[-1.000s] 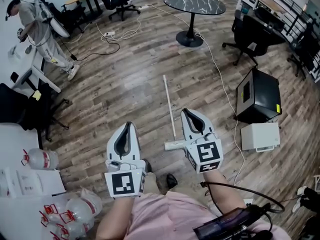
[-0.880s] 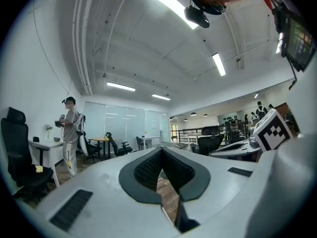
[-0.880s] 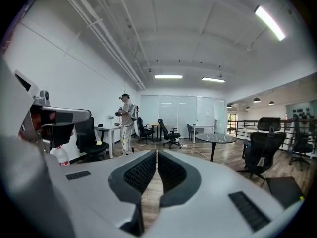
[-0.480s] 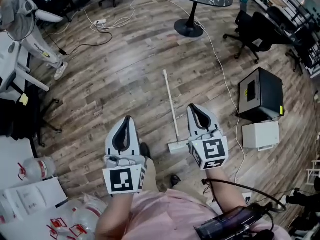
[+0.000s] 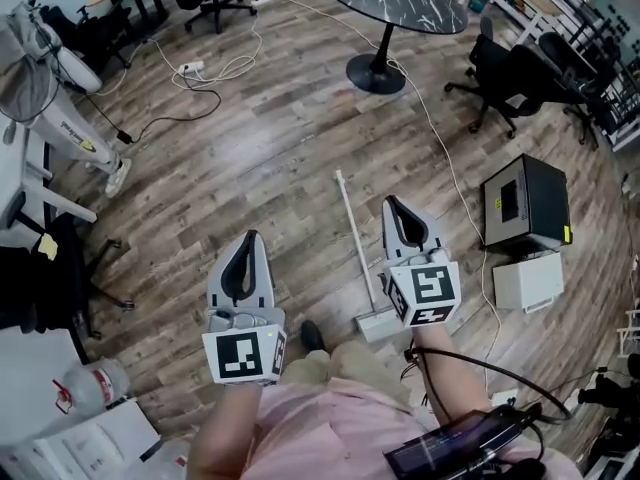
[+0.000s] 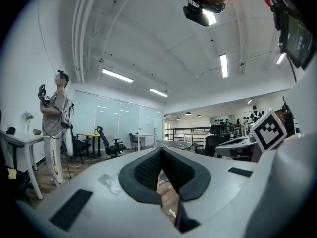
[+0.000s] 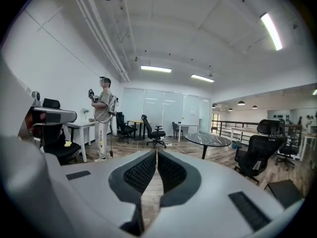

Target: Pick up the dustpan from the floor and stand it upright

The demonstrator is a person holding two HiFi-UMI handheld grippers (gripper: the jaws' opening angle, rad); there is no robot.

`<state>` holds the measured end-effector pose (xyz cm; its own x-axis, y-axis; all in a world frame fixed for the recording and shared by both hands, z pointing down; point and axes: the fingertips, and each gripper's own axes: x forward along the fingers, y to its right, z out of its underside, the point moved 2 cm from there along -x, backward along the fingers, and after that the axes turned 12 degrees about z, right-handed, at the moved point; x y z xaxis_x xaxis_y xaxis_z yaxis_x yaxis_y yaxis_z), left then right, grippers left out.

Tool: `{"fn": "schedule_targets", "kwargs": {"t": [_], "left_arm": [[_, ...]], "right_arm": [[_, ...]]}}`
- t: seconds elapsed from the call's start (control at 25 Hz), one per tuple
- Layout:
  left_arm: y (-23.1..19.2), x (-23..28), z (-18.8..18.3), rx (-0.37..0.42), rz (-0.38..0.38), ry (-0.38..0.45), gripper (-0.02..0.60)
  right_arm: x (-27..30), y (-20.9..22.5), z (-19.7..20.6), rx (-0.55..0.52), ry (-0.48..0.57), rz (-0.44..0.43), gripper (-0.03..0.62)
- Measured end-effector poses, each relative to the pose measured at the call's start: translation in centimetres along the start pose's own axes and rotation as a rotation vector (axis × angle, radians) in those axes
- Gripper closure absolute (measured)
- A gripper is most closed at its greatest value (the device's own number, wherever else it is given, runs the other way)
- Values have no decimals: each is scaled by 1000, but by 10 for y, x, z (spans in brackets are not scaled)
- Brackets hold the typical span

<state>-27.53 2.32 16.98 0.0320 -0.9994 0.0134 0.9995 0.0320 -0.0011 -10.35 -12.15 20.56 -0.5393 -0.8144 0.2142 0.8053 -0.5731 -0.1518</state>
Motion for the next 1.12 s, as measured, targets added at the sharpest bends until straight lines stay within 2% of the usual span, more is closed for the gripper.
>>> {"fn": "schedule_targets", "kwargs": {"t": [0.28,0.56,0.76,1.12], "left_arm": [[-38,28,-15,21,7,49,572],[-60,59,1,16,12,21,572],[-68,101,31,14,32,-26,572],[-93,204,101,-14,40,-95,572]], "right_arm": [[36,-3,-18,-23,22,27,582],[76,0,-7,-22,-4,30,582],[119,6,24,-18,-59,3,582],[237,32,90,4,-182,-50,582]]}}
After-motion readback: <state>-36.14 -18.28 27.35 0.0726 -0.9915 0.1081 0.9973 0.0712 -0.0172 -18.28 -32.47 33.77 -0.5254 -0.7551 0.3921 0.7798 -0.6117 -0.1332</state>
